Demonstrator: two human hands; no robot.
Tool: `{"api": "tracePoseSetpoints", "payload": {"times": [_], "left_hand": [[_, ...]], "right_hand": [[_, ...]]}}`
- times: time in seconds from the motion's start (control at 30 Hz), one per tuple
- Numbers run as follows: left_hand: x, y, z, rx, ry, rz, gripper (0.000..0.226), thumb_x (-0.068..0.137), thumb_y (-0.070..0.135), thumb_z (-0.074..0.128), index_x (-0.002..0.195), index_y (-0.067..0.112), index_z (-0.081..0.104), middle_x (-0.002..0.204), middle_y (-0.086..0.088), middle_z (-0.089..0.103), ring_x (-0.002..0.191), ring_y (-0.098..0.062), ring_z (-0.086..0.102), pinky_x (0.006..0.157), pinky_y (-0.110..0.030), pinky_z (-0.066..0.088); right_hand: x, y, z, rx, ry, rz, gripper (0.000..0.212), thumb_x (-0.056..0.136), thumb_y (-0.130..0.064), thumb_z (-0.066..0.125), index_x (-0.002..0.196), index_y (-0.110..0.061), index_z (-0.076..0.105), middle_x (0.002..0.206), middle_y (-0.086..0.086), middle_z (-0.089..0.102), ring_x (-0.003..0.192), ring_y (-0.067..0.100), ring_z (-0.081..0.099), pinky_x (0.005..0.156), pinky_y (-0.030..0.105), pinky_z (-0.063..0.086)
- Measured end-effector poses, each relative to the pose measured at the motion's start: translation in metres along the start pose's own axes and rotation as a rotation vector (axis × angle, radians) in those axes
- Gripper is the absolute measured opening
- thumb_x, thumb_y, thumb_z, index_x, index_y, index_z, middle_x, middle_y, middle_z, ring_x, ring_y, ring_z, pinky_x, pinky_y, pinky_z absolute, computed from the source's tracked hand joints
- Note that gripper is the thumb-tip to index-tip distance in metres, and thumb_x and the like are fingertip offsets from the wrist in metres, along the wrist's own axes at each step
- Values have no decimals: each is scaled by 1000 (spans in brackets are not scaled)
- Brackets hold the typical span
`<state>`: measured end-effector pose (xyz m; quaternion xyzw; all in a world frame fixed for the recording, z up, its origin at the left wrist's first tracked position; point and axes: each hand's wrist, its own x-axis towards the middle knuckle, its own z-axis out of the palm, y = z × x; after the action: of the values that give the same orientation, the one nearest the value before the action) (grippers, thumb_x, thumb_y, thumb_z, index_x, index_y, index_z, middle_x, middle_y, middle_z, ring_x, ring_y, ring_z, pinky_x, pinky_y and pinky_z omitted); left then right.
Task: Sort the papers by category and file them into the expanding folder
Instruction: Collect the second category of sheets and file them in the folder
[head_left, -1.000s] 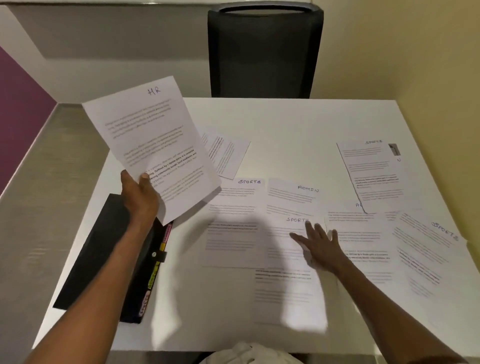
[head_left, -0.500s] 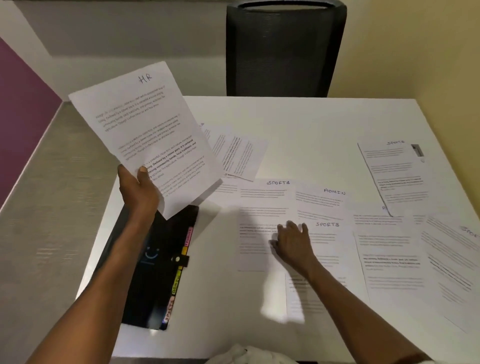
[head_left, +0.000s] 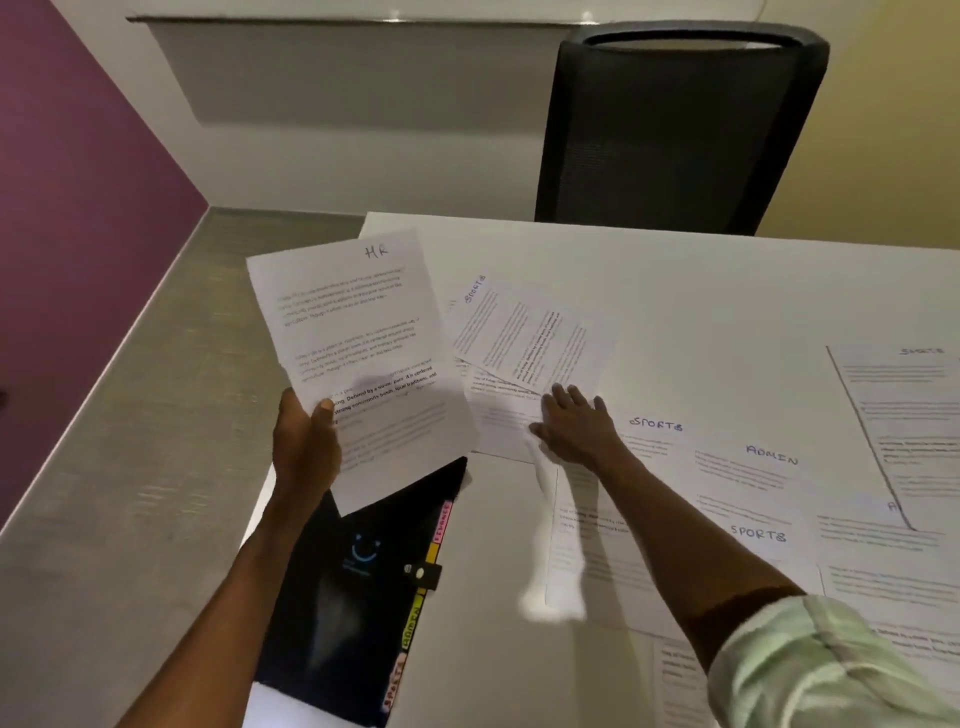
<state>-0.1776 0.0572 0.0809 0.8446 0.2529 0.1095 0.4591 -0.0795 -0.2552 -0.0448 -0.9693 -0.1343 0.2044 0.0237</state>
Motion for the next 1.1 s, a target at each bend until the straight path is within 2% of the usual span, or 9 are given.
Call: {"api": "tracePoseSetpoints", "payload": {"times": [0.2, 0.33, 0.47, 0.57, 0.7, 0.8, 0.9, 1.0, 1.1], "left_hand": [[17, -28, -6, -39, 40, -90, 31, 101, 12, 47, 132, 9, 46, 123, -8, 61, 114, -26, 59, 90, -36, 46], [26, -32, 6, 2, 52, -156, 37, 101, 10, 48, 137, 4, 44, 131, -17, 57, 119, -33, 55, 96, -38, 45], [29, -37, 17, -6, 15, -173, 41, 101, 16, 49, 140, 10, 41, 134, -13, 56, 122, -31, 55, 103, -52, 46], [29, -38, 24, 2, -6, -165, 38, 100, 18, 49, 137, 12, 42, 130, -12, 59, 118, -31, 58, 99, -56, 47], [32, -32, 32, 6, -24, -154, 35, 100, 20, 49, 134, 17, 44, 126, -10, 60, 116, -31, 59, 97, -56, 48], [36, -26, 39, -2, -35, -150, 34, 100, 18, 49, 134, 14, 44, 125, -11, 60, 114, -31, 59, 96, -53, 49], [40, -21, 46, -2, -49, -138, 32, 101, 15, 48, 133, 9, 45, 124, -13, 60, 111, -30, 59, 90, -42, 49], [43, -17, 48, -7, -59, -125, 31, 101, 15, 47, 132, 10, 45, 122, -11, 60, 107, -26, 59, 85, -39, 48], [44, -14, 52, -27, -59, -148, 30, 102, 14, 46, 131, 10, 45, 117, -4, 59, 101, -19, 57, 81, -34, 45]], "right_hand": [[6, 35, 3, 137, 33, 254, 68, 98, -55, 35, 139, -1, 38, 155, 15, 24, 134, 36, 37, 99, 53, 39], [-2, 43, 1, 40, 195, 314, 41, 92, -33, 48, 116, -2, 57, 115, 14, 52, 104, 33, 55, 81, 43, 46], [7, 50, -8, 63, 217, 404, 33, 92, -25, 55, 111, 2, 58, 113, 19, 51, 103, 36, 51, 80, 45, 45], [16, 55, -10, 85, 251, 332, 34, 84, -18, 68, 105, 6, 56, 100, 24, 55, 90, 40, 56, 68, 43, 46], [20, 63, -17, 13, 259, 202, 29, 58, -1, 80, 65, -5, 52, 57, 13, 47, 51, 32, 56, 47, 29, 34], [25, 67, -23, -25, 301, 146, 28, 73, -10, 72, 58, -11, 47, 51, 7, 46, 49, 32, 59, 41, 25, 38], [29, 80, -20, -43, 477, 126, 20, 85, -14, 58, 71, 0, 59, 51, 16, 55, 42, 33, 57, 40, 31, 44], [25, 104, -25, -65, 648, 182, 28, 83, -12, 37, 72, 1, 60, 49, 17, 52, 38, 32, 53, 39, 27, 38], [13, 128, -29, -42, 675, 353, 20, 77, 0, 45, 59, -2, 54, 49, 17, 51, 42, 32, 54, 45, 27, 37]]}}
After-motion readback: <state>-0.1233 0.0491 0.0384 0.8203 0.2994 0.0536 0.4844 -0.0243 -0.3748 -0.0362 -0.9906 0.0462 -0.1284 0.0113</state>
